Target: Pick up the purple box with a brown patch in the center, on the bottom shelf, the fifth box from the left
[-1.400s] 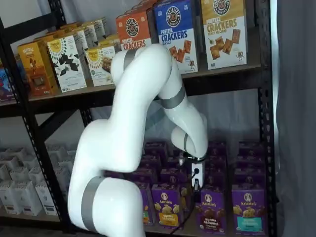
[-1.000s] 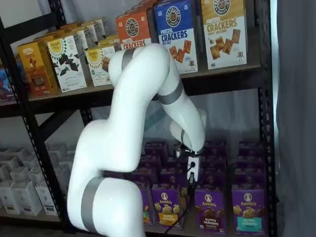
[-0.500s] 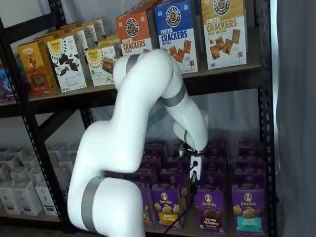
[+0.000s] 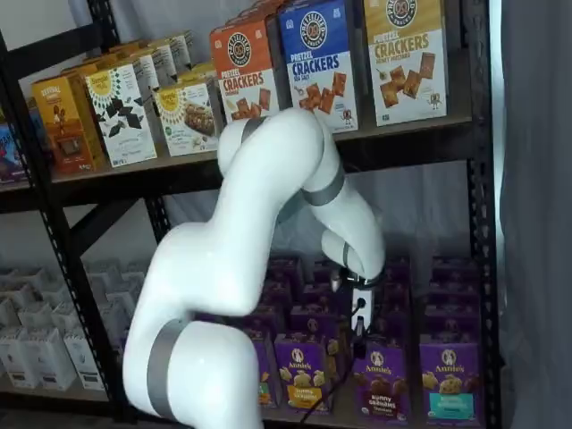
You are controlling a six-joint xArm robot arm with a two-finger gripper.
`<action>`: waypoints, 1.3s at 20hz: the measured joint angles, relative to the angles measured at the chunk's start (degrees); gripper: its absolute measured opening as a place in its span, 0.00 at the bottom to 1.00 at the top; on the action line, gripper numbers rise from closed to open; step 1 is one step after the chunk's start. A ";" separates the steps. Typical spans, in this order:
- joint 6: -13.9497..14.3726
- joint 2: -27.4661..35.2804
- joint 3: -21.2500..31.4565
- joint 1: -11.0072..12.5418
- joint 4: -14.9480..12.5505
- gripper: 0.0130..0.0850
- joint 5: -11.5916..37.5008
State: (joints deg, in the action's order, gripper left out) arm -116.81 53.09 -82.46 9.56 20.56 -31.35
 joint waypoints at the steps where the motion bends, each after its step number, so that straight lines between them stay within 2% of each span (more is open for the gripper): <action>1: 0.19 0.33 -0.17 -0.07 -0.20 1.00 0.34; 4: 1.66 1.48 -0.73 -0.23 -1.89 1.00 1.61; 9: 6.75 3.40 -1.29 -0.17 -8.10 1.00 4.84; 15: 10.26 4.83 -1.38 0.08 -12.51 1.00 7.13; 19: 11.93 5.30 -1.39 0.28 -14.62 1.00 7.52; 23: 12.13 5.48 -1.25 0.52 -15.14 1.00 7.66; 25: 12.21 5.48 -1.35 0.62 -15.32 0.89 7.08; 26: 12.24 5.48 -1.37 0.63 -15.37 0.89 6.85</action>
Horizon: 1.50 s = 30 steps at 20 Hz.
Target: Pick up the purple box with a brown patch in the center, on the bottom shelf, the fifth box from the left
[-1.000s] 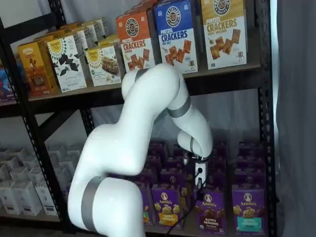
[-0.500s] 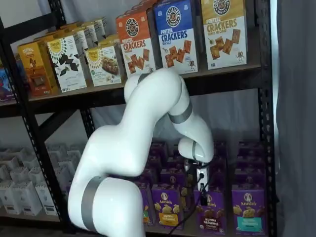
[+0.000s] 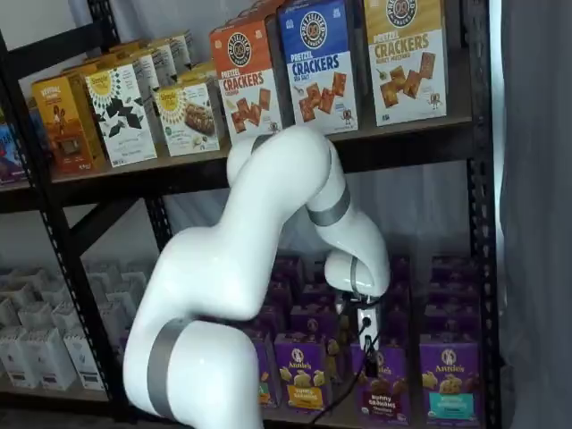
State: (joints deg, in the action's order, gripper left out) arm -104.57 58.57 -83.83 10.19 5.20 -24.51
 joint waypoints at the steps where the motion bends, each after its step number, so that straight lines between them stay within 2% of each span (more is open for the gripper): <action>1: 0.10 -0.03 0.00 0.01 -0.11 0.83 -0.21; 4: 0.14 -0.11 0.08 -0.05 -0.09 0.72 -0.51; 5: 0.07 -0.14 0.15 -0.10 0.04 0.72 -0.50; 6: 0.11 -0.18 0.26 -0.15 0.05 0.67 -0.44; 12: 0.20 -0.29 0.68 -0.38 0.20 0.67 -0.05; 18: -0.64 -0.42 1.12 -0.64 1.38 0.44 0.48; 25: -2.03 -0.63 1.42 -0.67 2.94 0.44 0.71; 26: -2.08 -0.70 1.50 -0.67 3.00 0.39 0.76; 27: -2.09 -0.73 1.53 -0.67 3.01 0.39 0.76; 30: -2.20 -0.87 1.71 -0.67 3.12 0.28 0.81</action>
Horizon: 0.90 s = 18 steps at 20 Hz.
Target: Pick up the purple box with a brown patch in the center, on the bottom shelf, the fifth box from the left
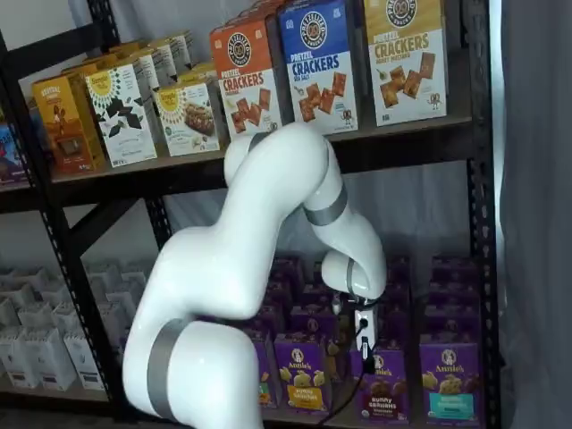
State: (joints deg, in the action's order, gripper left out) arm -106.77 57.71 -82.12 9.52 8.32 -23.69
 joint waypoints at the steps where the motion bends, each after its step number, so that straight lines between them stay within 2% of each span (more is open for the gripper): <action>1: 0.13 -0.03 0.02 0.02 -0.18 0.28 -0.09; 5: -0.28 -0.41 0.54 0.08 0.21 0.28 -0.18; 8: -0.49 -0.93 1.00 0.14 0.42 0.17 -0.89; 11: -0.34 -1.68 1.96 0.08 0.31 0.17 -1.09; 13: -0.04 -2.88 3.94 -0.19 0.21 0.17 -0.21; 18: 2.46 -5.88 9.45 -0.85 -1.98 0.17 2.72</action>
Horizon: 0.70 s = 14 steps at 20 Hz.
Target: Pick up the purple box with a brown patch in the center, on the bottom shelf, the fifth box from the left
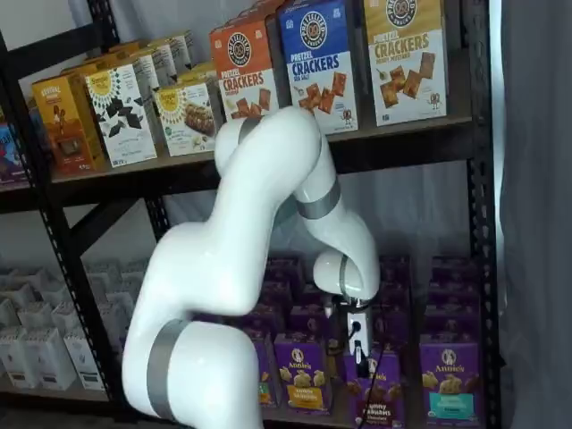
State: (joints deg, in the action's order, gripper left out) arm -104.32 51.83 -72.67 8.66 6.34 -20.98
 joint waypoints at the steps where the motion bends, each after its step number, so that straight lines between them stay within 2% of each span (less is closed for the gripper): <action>1: 0.31 -0.74 1.36 -0.18 -0.20 0.17 0.75; 6: 1.62 -4.36 7.57 -0.84 -1.00 0.17 3.62; 10: 4.52 -7.78 12.94 -1.06 -3.84 0.17 5.54; 14: 5.77 -12.05 19.19 -1.23 -5.02 0.17 7.42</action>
State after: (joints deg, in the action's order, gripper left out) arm -98.55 39.78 -53.48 7.44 1.33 -13.56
